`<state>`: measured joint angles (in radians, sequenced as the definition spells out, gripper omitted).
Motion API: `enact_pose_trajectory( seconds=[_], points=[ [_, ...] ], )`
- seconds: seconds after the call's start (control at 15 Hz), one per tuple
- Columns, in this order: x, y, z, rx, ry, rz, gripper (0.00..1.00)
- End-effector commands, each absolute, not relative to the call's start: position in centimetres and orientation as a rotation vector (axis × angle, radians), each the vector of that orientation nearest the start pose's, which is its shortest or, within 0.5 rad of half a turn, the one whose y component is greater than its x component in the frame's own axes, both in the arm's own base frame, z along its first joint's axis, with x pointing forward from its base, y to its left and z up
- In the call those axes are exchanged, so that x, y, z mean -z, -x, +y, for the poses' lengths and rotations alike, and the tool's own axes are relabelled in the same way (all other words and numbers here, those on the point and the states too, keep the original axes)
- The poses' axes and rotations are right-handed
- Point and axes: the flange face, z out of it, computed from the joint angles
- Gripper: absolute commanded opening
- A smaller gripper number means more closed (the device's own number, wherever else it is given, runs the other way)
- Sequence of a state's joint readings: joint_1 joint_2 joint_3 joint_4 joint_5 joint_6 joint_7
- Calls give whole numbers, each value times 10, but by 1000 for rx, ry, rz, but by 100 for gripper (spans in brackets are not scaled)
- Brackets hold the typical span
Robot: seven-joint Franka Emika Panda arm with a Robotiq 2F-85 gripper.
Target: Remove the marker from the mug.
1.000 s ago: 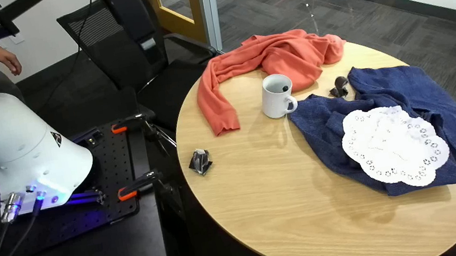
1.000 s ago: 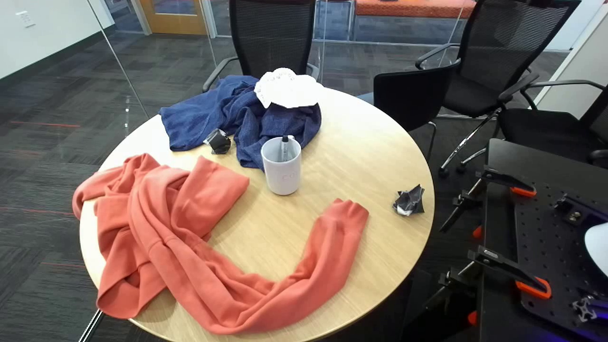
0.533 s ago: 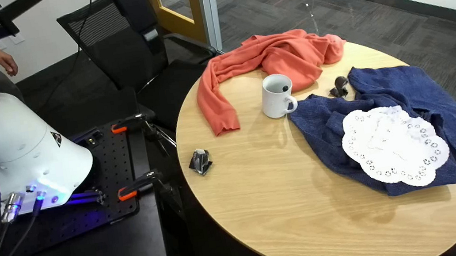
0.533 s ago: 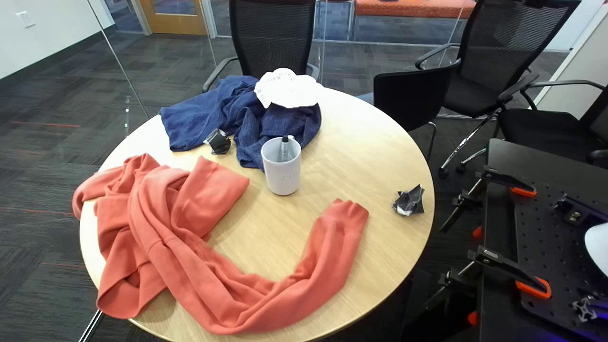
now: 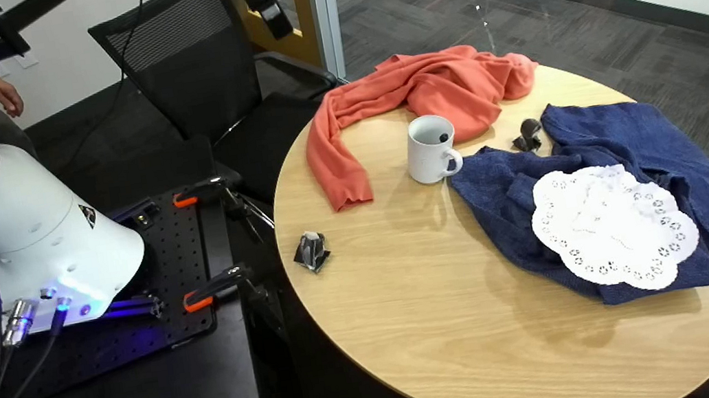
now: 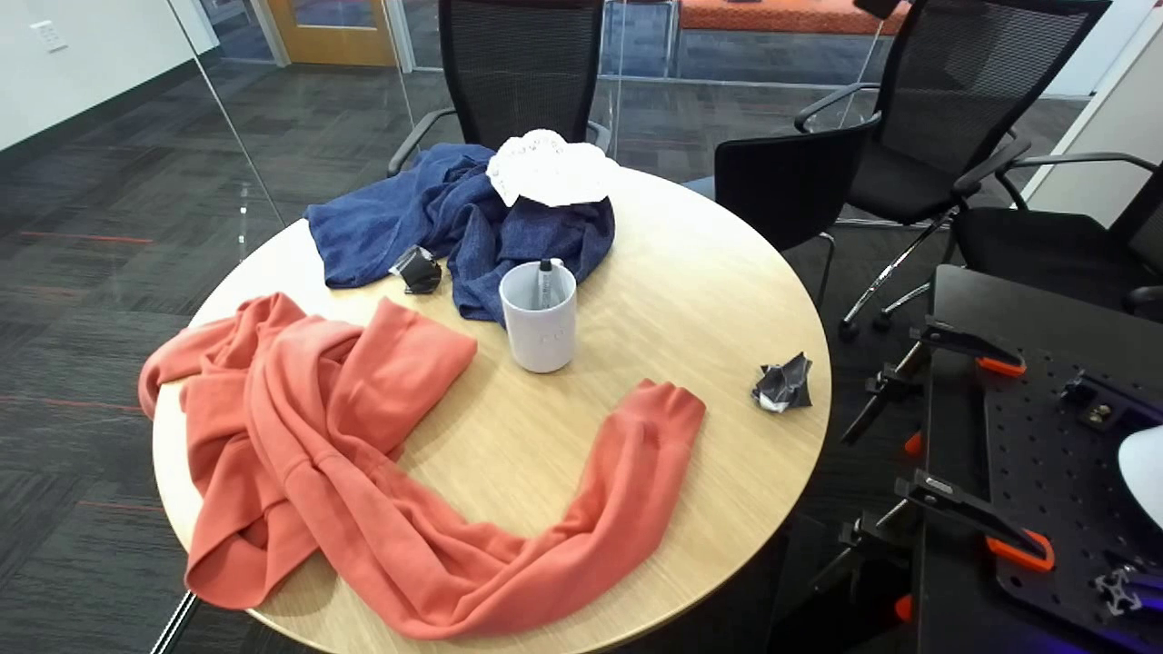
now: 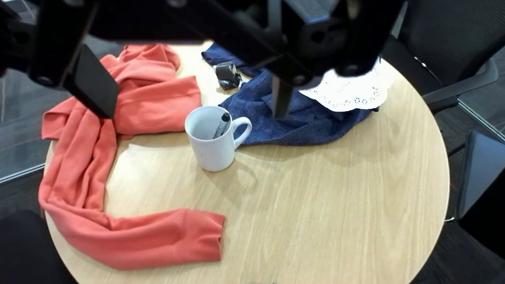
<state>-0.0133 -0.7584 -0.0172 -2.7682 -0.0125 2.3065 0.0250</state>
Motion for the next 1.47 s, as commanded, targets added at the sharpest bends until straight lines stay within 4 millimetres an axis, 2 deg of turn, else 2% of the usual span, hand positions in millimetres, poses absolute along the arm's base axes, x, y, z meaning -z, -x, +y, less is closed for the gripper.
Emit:
enact_pose_trajectory(
  seconds=[0.0, 0.4, 0.87, 1.0, 1.07, 1.4],
  points=[
    [-444, -375, 15, 480, 3077, 316, 100],
    [-432, -424, 48, 393, 3046, 609, 100],
    [-422, -474, 60, 330, 2966, 831, 100],
    [-420, -477, 64, 320, 2959, 848, 100],
    [-419, -467, 59, 323, 2976, 811, 100],
    [-416, -473, 60, 311, 2975, 814, 100]
  ],
)
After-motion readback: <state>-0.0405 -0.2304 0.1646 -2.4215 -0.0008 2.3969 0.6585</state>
